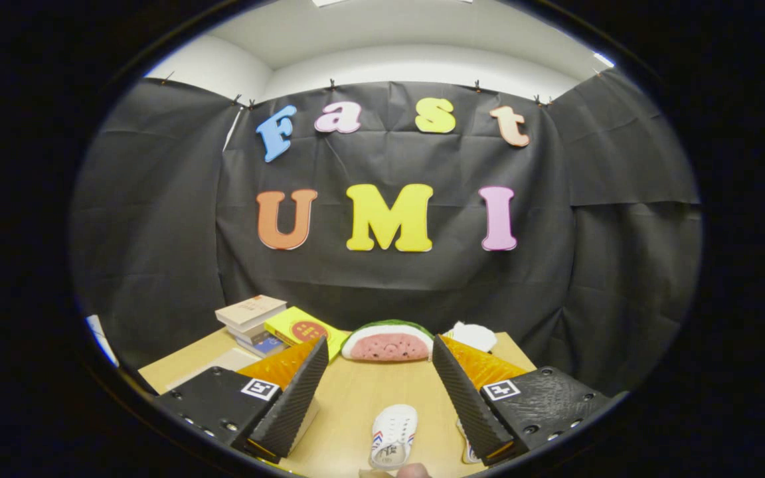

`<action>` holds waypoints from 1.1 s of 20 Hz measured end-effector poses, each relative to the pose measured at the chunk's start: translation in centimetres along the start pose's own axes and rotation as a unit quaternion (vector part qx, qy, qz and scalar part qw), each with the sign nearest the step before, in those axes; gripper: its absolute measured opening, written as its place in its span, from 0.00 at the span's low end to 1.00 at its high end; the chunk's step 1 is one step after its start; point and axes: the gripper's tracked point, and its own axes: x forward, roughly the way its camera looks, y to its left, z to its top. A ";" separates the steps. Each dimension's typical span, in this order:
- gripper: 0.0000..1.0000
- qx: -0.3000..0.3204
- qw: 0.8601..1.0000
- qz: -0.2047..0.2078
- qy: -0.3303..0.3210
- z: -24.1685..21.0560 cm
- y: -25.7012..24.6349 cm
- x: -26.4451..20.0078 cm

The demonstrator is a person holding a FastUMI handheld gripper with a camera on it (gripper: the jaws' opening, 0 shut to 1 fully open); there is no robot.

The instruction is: Open the storage box then place both shoes into the box .Put the left shoe in first, then the right shoe, with the right side of both shoes facing outward in a uniform manner.

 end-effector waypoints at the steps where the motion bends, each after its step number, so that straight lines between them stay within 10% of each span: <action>1: 0.95 0.002 1.000 0.000 0.006 -0.6 0.0 -0.1; 11: 0.95 0.090 0.986 0.080 0.116 -8.7 6.3 -0.7; 22: 0.96 0.194 0.928 0.167 0.272 -19.4 13.2 0.5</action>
